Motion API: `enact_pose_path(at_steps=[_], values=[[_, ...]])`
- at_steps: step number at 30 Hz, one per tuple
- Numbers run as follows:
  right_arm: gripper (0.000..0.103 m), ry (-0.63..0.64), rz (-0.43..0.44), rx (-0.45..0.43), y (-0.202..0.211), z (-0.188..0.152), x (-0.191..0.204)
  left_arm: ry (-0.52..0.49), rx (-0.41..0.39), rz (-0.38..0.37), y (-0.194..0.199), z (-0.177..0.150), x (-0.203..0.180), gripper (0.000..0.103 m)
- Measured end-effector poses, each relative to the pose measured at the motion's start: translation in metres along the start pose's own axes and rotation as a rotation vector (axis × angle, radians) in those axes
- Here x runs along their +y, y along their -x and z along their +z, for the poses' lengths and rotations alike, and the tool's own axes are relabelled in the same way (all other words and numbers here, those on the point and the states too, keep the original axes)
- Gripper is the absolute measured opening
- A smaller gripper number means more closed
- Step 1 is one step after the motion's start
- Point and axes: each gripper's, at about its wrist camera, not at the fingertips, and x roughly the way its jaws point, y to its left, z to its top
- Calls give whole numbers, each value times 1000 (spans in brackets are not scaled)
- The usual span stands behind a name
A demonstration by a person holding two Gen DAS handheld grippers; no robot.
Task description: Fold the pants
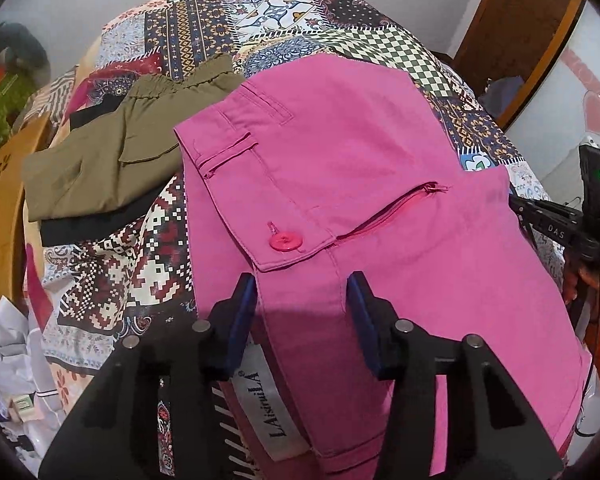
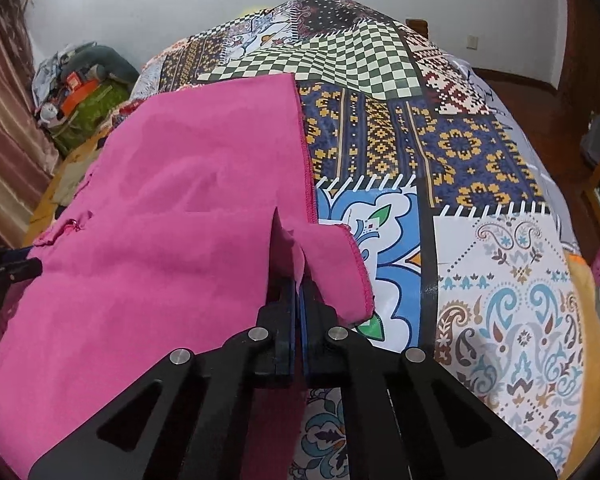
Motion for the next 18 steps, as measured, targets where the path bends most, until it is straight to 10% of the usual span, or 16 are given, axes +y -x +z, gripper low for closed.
enact_pose_path(at_steps=[14, 18], values=[[5, 0, -11, -52, 50, 5, -5, 9, -69, 75, 32, 18, 19, 51], [24, -26, -27, -79, 53, 10, -11, 77, -37, 52, 14, 36, 32, 51]])
